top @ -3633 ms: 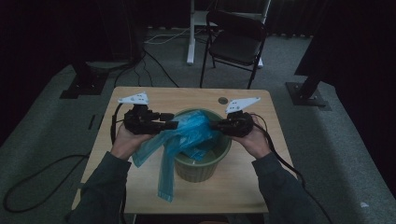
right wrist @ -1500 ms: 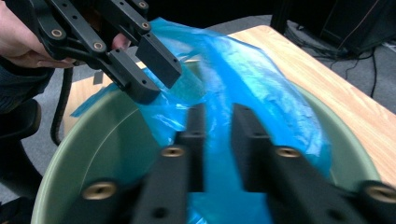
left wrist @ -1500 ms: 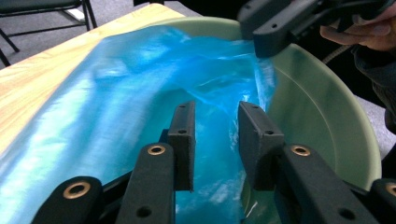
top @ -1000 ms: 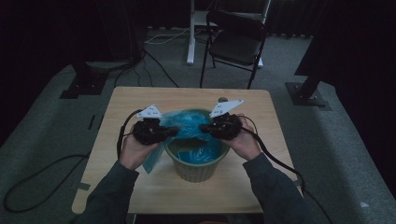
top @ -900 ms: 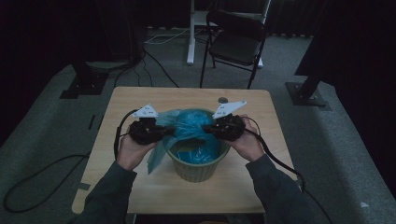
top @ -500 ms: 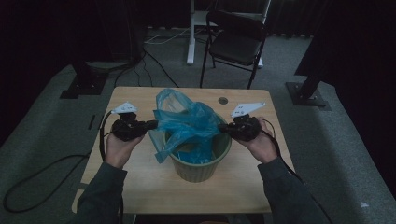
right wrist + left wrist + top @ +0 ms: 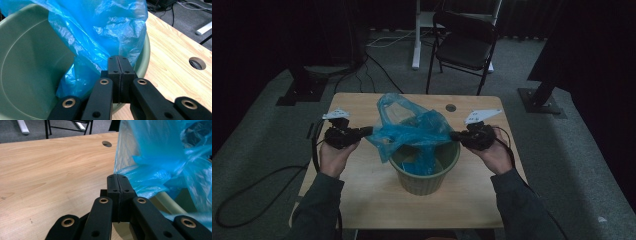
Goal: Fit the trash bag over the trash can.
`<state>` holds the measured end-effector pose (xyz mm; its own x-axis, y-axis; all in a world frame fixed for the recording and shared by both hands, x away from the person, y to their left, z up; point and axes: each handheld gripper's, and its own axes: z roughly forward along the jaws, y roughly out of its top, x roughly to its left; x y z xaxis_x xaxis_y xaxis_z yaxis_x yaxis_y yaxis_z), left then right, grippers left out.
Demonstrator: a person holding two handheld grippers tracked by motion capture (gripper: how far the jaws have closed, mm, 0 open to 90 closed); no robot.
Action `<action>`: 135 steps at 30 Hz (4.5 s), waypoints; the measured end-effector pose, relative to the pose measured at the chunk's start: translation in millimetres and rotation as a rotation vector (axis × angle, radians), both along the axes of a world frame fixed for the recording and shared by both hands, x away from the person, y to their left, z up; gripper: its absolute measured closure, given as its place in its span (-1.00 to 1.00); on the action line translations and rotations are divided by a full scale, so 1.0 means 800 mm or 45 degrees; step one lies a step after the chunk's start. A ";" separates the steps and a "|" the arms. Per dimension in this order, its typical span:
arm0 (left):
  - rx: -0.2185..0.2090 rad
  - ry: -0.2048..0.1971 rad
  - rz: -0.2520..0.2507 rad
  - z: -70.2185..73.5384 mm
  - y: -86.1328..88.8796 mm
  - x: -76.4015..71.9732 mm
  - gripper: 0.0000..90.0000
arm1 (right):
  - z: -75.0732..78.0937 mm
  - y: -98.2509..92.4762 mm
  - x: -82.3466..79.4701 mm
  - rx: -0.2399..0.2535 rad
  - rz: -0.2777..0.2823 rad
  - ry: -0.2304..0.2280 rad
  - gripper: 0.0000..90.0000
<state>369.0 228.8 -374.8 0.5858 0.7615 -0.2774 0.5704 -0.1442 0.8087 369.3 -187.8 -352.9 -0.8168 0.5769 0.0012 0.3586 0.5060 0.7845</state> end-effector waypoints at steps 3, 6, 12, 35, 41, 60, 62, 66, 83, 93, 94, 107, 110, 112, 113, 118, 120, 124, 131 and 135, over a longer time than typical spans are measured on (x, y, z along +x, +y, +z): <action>-0.004 0.007 0.017 -0.001 0.003 0.001 0.99 | -0.001 -0.002 0.001 0.004 -0.008 0.004 1.00; -0.006 0.012 0.026 -0.001 0.004 0.002 0.99 | -0.001 -0.005 0.002 0.010 -0.018 0.009 1.00; -0.005 0.007 -0.004 0.001 -0.002 0.000 0.98 | -0.001 -0.008 0.003 0.011 -0.028 0.012 1.00; -0.011 0.067 -0.170 -0.015 -0.035 -0.013 0.92 | -0.003 -0.033 -0.007 0.012 -0.085 0.073 1.00; -0.027 0.090 -0.190 -0.024 -0.039 -0.015 0.91 | -0.011 -0.039 -0.014 -0.018 -0.076 0.121 1.00; -0.032 0.094 -0.194 -0.031 -0.041 -0.005 0.89 | -0.022 -0.036 -0.014 -0.017 -0.004 0.208 1.00; -0.040 0.091 -0.170 -0.031 -0.039 0.004 0.89 | -0.023 -0.033 -0.007 -0.006 -0.010 0.204 1.00; -0.047 0.080 -0.132 -0.033 -0.037 0.023 0.89 | -0.025 -0.027 0.008 0.001 -0.050 0.184 1.00; -0.109 0.070 -0.014 -0.043 -0.009 0.026 0.40 | -0.015 -0.028 0.000 0.037 -0.055 0.115 0.37; -0.144 0.019 -0.002 -0.029 0.007 0.013 0.27 | 0.005 -0.026 -0.010 0.089 -0.046 0.041 0.24; -0.148 0.014 -0.005 -0.027 0.008 0.012 0.25 | 0.007 -0.025 -0.010 0.095 -0.050 0.031 0.24; -0.165 -0.112 -0.059 0.011 -0.003 -0.016 0.18 | 0.022 -0.018 -0.008 0.142 -0.055 -0.025 0.25; -0.173 -0.136 -0.076 0.019 -0.008 -0.023 0.16 | 0.024 -0.014 -0.007 0.139 -0.043 -0.028 0.25; -0.174 -0.141 -0.099 0.022 -0.012 -0.026 0.15 | 0.025 -0.012 -0.005 0.134 -0.042 -0.028 0.24; -0.170 -0.145 -0.106 0.023 -0.014 -0.028 0.14 | 0.026 -0.012 -0.004 0.133 -0.041 -0.027 0.23; -0.158 -0.164 -0.149 0.028 -0.024 -0.033 0.09 | 0.025 -0.009 0.000 0.126 -0.044 -0.024 0.21; -0.157 -0.178 -0.186 0.030 -0.030 -0.038 0.05 | 0.024 -0.007 0.002 0.120 -0.045 -0.016 0.20; -0.115 -0.181 -0.217 0.027 -0.040 -0.046 0.03 | 0.023 -0.003 0.005 0.104 -0.047 -0.018 0.19; -0.101 -0.180 -0.221 0.025 -0.045 -0.055 -0.01 | 0.022 -0.004 0.007 0.095 -0.050 -0.021 0.19; -0.021 -0.164 -0.172 0.019 -0.053 -0.060 0.07 | 0.022 -0.003 0.008 0.091 -0.050 -0.018 0.19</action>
<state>321.0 186.5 -359.2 0.7139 0.6694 -0.2055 0.4385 -0.1984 0.8766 376.1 -190.5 -335.4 -0.7935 0.6077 0.0322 0.3657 0.4339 0.8234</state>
